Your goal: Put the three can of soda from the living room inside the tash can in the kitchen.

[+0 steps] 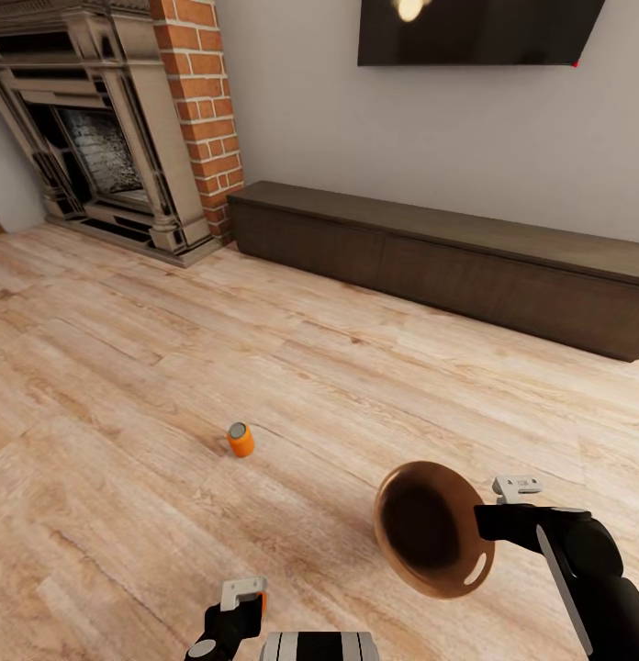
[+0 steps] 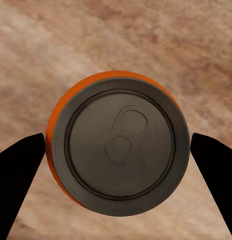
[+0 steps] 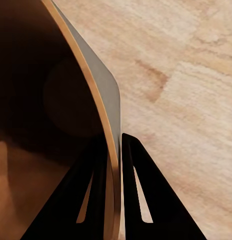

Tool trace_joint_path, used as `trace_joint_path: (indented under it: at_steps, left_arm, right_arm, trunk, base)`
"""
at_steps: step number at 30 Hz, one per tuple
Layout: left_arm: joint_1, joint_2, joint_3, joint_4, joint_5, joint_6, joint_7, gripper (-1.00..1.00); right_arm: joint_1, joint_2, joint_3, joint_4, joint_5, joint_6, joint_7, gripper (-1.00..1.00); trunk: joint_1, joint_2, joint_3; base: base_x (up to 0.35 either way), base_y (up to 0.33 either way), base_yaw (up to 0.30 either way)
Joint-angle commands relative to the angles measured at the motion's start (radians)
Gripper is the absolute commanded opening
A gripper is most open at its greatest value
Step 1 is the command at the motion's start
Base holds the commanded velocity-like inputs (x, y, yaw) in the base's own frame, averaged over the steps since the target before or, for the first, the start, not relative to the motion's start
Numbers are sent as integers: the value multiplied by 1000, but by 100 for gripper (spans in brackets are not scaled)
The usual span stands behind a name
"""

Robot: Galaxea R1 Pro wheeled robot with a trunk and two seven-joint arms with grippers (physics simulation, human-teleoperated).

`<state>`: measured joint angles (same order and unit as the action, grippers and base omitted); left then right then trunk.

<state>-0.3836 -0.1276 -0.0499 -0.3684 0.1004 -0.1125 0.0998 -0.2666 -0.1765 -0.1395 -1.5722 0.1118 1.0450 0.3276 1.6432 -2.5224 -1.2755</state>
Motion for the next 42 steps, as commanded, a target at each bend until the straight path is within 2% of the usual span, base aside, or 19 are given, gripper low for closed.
trace_joint_path:
  at_steps: [1,31,42]
  left_arm:
    - [0,0,1,0,-1,0,1,-100]
    - [0,2,2,-3,-1,2,0,-100]
    - [0,2,2,-2,2,2,3,-100]
  right_arm:
    - [0,0,0,0,-18,2,7,-100]
    - [0,0,-1,0,-18,2,7,-100]
    - [0,0,12,0,-18,2,7,-100]
  trunk:
    - [0,0,0]
    - [0,0,0]
    - [-5,3,43]
  base:
    - [0,0,0]
    - [0,0,0]
    - [0,0,0]
